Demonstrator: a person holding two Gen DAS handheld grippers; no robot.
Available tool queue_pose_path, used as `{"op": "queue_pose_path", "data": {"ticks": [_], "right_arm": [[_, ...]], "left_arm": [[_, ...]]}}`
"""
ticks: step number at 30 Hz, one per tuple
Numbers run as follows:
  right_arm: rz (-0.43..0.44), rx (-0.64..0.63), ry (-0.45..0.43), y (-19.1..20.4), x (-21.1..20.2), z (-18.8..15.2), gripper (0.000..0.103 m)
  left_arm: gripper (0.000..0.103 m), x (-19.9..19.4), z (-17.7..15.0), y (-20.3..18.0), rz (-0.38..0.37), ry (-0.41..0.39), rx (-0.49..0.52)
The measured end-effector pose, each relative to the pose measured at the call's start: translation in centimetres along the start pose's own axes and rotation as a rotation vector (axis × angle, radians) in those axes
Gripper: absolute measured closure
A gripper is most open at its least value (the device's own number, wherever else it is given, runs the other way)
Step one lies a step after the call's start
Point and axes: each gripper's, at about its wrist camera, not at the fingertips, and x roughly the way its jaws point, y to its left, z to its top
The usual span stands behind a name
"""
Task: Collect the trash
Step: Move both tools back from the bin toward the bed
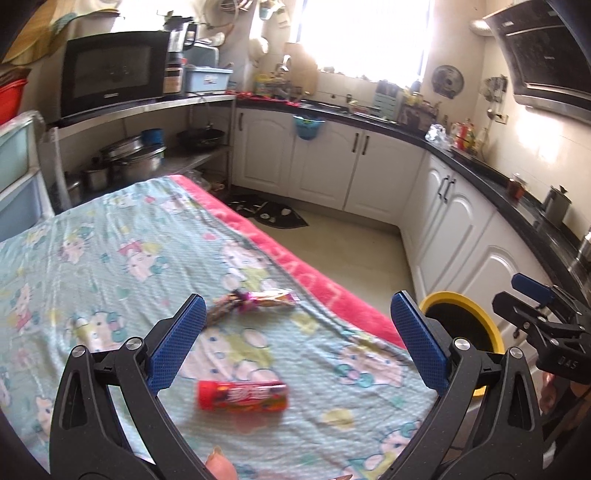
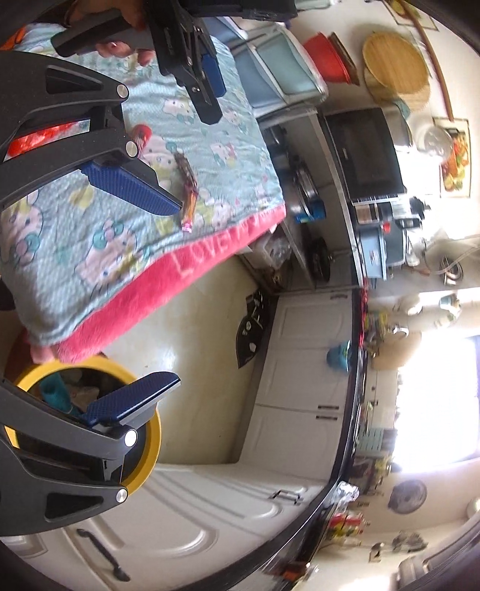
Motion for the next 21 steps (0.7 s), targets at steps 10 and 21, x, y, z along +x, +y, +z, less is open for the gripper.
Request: {"op": "queue_pose_path", "data": {"ticks": [10, 21], "right_arm": [[0.076, -0.105, 0.031, 4.8, 2.0, 0.8, 0.019], [0.187, -0.212, 0.134, 10.4, 6.6, -0.6, 0.019]], "left_arm": [[0.011, 0.0, 0.4, 6.8, 0.081, 0.015, -0.053], [0.011, 3.8, -0.9, 11.7, 0.111, 0.114, -0.056]]}}
